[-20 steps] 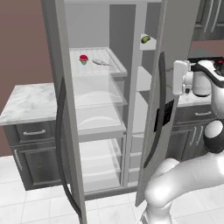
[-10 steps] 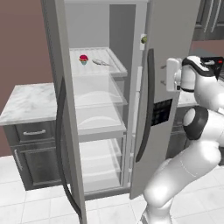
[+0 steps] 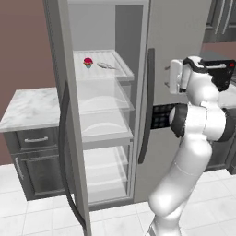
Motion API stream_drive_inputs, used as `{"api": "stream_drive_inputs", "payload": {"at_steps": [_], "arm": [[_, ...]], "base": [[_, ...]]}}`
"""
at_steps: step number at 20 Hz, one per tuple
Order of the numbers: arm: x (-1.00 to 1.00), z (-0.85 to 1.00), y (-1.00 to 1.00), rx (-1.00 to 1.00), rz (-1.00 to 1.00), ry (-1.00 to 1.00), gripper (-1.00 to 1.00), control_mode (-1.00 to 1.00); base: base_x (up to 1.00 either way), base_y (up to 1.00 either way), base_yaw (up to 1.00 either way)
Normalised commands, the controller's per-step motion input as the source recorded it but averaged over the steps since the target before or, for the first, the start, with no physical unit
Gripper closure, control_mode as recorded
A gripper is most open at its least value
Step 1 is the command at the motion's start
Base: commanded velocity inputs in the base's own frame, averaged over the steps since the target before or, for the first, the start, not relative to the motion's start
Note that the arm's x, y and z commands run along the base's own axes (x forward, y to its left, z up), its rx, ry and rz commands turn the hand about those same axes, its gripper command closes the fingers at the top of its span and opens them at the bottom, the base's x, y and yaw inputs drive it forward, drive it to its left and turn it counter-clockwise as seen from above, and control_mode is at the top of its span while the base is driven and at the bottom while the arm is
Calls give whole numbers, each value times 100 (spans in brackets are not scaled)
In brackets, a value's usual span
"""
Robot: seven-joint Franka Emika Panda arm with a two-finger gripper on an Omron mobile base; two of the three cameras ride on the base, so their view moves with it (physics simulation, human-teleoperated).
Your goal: Pick up the frozen fish from the freezer, place it on any shelf in the fridge, and close the fridge and freezer doors when done.
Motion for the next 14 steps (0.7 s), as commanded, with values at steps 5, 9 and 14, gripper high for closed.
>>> {"api": "stream_drive_inputs", "payload": {"at_steps": [5,9,14], "arm": [[46,0,15,0,-10,1,-100,-100],[50,-2,27,-3,-11,4,-100,-100],[-6,-3,22,-2,-8,-1,-100,-100]], "base": [[0,0,0],[0,0,0],[0,0,0]]}}
